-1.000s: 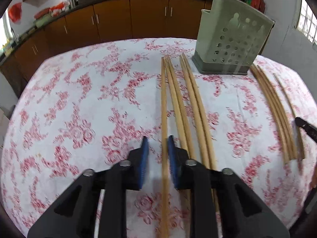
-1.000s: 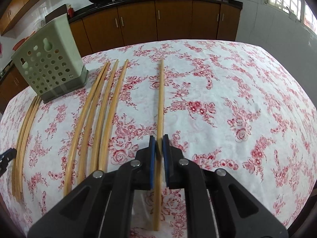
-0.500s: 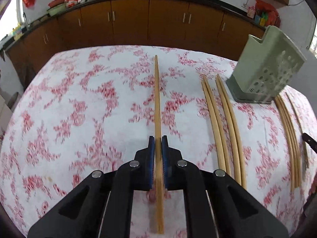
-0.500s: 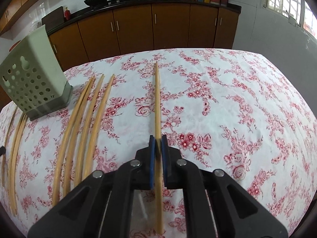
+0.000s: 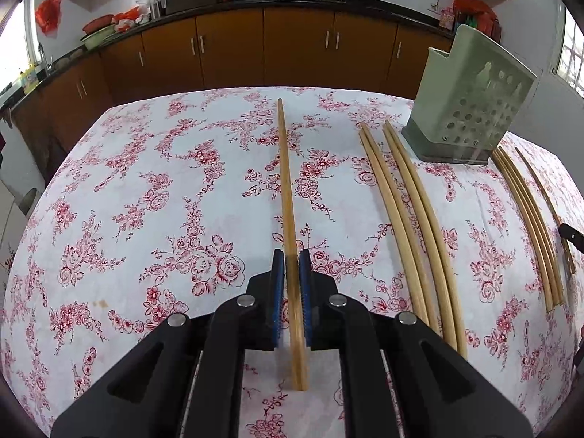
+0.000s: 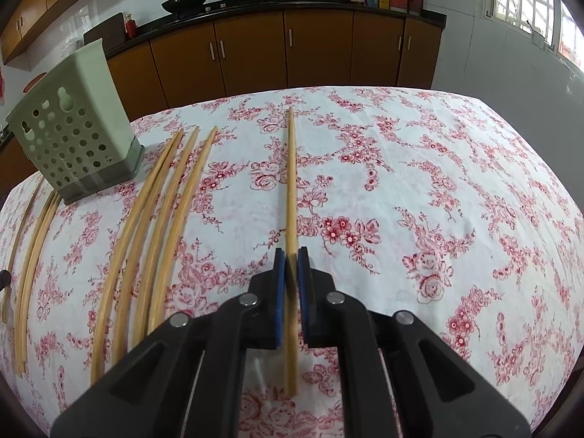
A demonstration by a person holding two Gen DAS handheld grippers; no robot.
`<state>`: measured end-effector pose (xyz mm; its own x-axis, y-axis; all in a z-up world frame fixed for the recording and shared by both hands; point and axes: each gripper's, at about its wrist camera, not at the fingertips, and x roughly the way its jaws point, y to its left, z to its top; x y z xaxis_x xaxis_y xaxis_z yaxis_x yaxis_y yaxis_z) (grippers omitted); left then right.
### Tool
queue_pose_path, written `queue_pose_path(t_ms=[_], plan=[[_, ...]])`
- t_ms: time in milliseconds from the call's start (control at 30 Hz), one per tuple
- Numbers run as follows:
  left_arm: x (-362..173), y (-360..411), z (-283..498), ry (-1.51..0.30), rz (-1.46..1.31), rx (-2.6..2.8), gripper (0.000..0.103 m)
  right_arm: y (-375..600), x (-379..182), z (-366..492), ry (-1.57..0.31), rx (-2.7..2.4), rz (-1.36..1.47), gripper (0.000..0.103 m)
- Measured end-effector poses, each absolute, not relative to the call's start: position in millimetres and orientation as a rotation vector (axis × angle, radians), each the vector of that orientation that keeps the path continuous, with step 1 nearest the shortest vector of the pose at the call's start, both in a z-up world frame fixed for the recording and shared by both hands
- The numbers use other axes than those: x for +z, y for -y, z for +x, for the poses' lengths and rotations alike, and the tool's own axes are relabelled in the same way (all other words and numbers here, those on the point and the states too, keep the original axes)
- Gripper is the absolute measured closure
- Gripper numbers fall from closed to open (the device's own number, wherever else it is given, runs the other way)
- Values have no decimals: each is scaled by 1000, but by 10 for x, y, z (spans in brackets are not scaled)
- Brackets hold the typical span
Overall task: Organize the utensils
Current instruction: 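Lift the chopstick upright with the right gripper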
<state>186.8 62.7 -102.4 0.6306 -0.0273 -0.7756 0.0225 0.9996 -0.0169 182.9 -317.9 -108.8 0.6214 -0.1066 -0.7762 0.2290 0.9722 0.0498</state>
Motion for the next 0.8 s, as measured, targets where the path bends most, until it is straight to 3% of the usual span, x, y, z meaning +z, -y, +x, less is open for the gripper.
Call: queue_pose_path(t_ms=[400, 500, 800], plan=[[-1039, -616, 1690, -890, 16, -8, 90, 3136, -1090, 1500, -881, -151, 146, 94], [-1040, -601, 1653, -891, 27, 3, 94, 3140, -1076, 1472, -886, -142, 163, 96], [-755, -728, 1509, -846, -25, -10, 96, 3252, -514, 1233, -697, -138, 195, 96]])
